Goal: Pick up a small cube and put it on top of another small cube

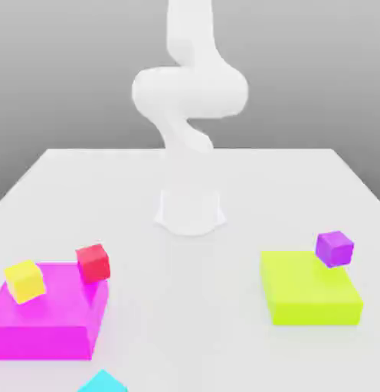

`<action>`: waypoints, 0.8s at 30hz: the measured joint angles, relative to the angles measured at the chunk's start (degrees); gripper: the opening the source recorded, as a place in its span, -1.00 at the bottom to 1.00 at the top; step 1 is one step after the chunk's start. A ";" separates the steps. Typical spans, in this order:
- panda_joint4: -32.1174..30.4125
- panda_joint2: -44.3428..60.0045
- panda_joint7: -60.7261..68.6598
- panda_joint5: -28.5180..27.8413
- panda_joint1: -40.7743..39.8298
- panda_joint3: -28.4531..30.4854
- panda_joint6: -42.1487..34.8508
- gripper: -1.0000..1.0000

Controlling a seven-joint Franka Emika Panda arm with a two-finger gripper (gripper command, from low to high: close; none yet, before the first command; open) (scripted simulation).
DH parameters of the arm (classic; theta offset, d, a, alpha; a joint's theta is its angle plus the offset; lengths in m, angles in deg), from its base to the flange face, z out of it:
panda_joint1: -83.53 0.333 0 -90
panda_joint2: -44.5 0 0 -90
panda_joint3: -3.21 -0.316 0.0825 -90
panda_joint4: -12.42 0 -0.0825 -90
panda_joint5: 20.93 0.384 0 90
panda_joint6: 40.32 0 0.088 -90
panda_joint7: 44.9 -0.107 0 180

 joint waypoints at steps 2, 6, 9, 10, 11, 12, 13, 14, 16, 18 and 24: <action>0.20 4.43 -1.73 -0.20 -1.10 -0.23 1.21 0.00; 0.59 12.82 -5.10 -0.75 -2.94 -0.46 3.49 0.00; 0.86 19.06 -7.63 -1.16 -4.15 -0.46 5.21 0.00; 0.96 21.14 -8.47 -1.29 -4.52 -0.43 5.77 0.00; 1.05 23.21 -9.27 -1.37 -4.94 -0.43 6.34 0.00; 1.14 25.29 -10.11 -1.51 -5.24 -0.32 6.91 0.00; 1.24 27.37 -10.93 -1.63 -5.52 -0.19 7.48 0.00; 1.33 29.45 -11.74 -1.71 -5.80 -0.05 8.05 0.00; 1.52 33.60 -13.29 -1.81 -6.30 0.29 9.18 0.00; 1.71 37.75 -14.73 -1.74 -7.03 0.61 10.31 0.00; 2.26 50.19 -18.51 -0.77 -8.52 1.43 13.76 0.00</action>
